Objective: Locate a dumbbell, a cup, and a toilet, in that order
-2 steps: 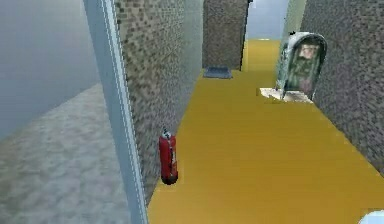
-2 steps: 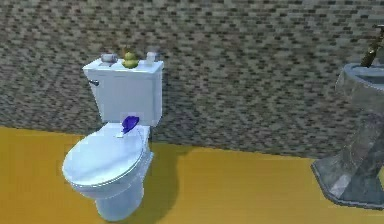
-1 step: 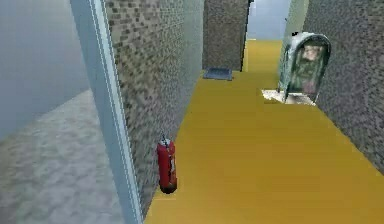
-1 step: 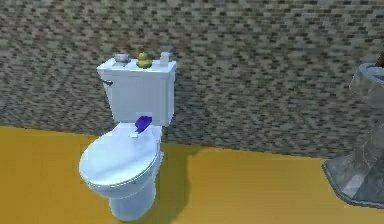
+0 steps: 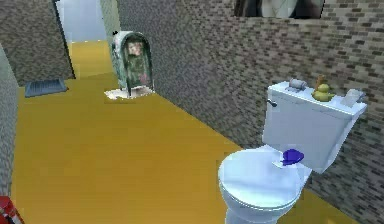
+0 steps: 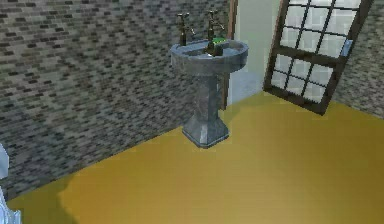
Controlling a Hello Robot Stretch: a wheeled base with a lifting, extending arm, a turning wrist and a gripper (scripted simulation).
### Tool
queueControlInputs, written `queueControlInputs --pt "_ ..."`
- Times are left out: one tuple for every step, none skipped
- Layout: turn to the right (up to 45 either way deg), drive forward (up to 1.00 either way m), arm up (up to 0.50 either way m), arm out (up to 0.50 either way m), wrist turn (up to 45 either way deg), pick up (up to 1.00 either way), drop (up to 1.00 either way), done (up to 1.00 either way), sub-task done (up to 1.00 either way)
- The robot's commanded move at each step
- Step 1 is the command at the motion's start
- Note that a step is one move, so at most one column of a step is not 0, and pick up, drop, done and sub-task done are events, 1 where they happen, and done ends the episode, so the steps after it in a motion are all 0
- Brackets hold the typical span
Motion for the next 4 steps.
queueControlInputs --pt "6.0 0.0 0.0 0.0 0.0 0.0 0.0 0.0 0.0" --pt "0.0 0.2 0.0 0.0 0.0 0.0 0.0 0.0 0.0" --pt "-45.0 0.0 0.0 0.0 0.0 0.0 0.0 0.0 0.0" --pt "-42.0 0.0 0.0 0.0 0.0 0.0 0.0 0.0 0.0"
